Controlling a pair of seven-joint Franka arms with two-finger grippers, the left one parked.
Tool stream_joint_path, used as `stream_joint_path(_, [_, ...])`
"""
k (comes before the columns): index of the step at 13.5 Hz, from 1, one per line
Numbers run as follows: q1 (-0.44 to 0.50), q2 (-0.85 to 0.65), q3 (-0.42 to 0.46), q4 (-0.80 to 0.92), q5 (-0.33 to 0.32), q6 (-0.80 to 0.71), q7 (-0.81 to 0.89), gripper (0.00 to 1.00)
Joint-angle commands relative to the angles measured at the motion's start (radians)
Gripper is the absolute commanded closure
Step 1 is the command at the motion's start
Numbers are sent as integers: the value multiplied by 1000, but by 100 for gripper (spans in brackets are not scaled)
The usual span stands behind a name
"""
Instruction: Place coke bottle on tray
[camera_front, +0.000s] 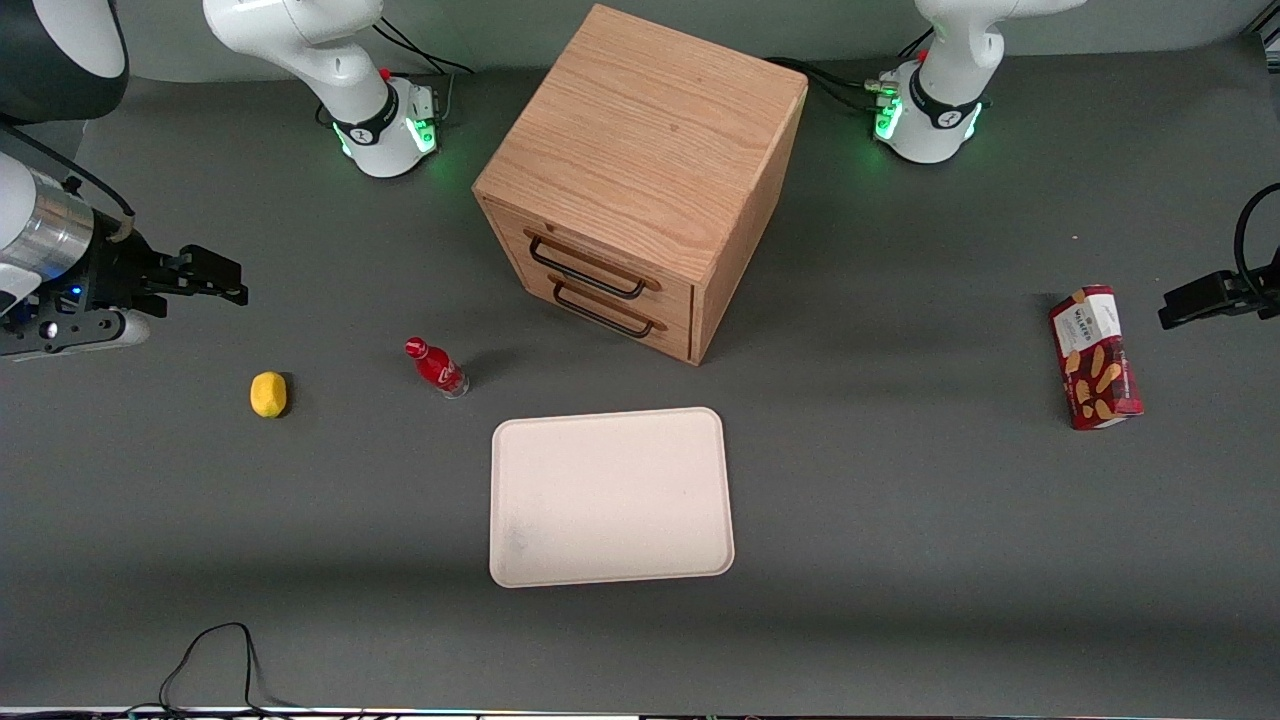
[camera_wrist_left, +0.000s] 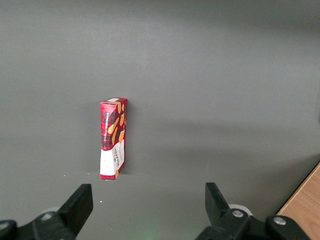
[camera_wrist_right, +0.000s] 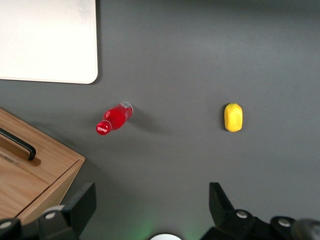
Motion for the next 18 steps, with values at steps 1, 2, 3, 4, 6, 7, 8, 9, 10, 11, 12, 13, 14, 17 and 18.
stream_joint_path(1, [8,78,-6,123,7,-68,-2,0])
stream_joint_path(2, [8,99,-1,151,11,-84,-2,0])
stream_joint_path(3, [17,125,2,180,13,-96,-2,0])
stream_joint_path(4, [32,162,3,215,10,-110,-1,0])
stream_joint_path(6, [55,255,3,338,13,-153,22,0])
stream_joint_path(7, [67,297,7,392,16,-159,89,0])
stream_joint_path(8, [89,331,13,430,16,-159,134,0])
stream_joint_path(9, [101,361,31,459,16,-159,160,0])
stream_joint_path(10, [101,383,58,478,15,-158,201,0])
stream_joint_path(11, [101,403,86,492,15,-153,238,0])
stream_joint_path(12, [101,406,94,492,15,-153,243,0])
stream_joint_path(13, [101,405,96,486,16,-154,240,0])
stream_joint_path(14, [103,395,96,475,16,-161,231,0])
stream_joint_path(17, [104,319,96,340,18,-155,231,0])
stream_joint_path(18, [104,285,96,285,19,-135,231,0])
